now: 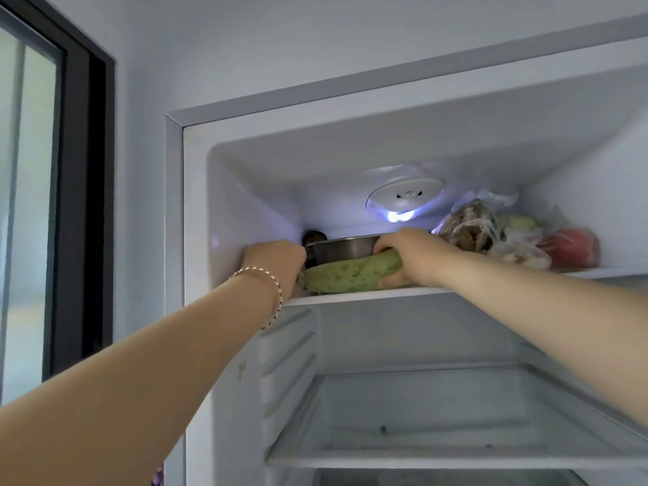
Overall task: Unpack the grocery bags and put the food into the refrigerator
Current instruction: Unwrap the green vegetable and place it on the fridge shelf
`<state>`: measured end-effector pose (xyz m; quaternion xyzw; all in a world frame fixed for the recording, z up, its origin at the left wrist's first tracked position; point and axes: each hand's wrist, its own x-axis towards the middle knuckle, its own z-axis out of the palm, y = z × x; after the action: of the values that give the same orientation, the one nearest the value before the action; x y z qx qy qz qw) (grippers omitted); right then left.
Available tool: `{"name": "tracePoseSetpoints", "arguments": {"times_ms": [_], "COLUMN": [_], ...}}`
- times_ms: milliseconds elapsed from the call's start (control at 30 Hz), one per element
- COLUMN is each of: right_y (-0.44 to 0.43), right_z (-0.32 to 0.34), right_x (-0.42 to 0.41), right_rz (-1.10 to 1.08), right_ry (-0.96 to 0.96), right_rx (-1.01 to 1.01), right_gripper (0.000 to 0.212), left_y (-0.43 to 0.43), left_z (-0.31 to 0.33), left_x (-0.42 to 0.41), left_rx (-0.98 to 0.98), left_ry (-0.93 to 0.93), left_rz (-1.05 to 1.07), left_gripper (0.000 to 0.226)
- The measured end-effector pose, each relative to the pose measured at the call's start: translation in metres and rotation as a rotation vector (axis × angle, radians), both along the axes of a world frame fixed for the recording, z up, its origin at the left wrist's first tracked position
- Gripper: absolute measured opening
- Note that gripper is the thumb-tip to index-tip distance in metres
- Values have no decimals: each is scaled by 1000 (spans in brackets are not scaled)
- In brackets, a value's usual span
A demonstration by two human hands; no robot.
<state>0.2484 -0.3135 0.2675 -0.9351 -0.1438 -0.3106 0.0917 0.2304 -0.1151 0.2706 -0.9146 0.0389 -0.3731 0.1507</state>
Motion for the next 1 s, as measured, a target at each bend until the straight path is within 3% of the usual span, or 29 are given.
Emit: {"name": "tracePoseSetpoints", "arguments": {"times_ms": [133, 333, 600, 733, 867, 1000], "right_y": [-2, -3, 34, 74, 118, 164], "right_z": [-1, -2, -29, -63, -100, -131], "right_x": [6, -7, -59, -93, -137, -205], "right_rz": [-59, -82, 256, 549, 709, 907], "right_ry": [-6, -115, -361, -124, 165, 290], "right_rx": [-36, -26, -33, -9, -140, -302], "right_gripper": [65, 58, 21, 14, 11, 22], "left_y": [-2, 2, 11, 23, 53, 81], "left_z": [-1, 3, -29, -65, -97, -141], "left_x": [4, 4, -97, -164, -227, -316], "left_rx": [52, -30, -80, -210, -411, -515], "left_ry": [-2, 185, -39, 64, 376, 462], "left_rz": [47, -22, -203, 28, 384, 629], "left_gripper": [24, 41, 23, 17, 31, 37]}}
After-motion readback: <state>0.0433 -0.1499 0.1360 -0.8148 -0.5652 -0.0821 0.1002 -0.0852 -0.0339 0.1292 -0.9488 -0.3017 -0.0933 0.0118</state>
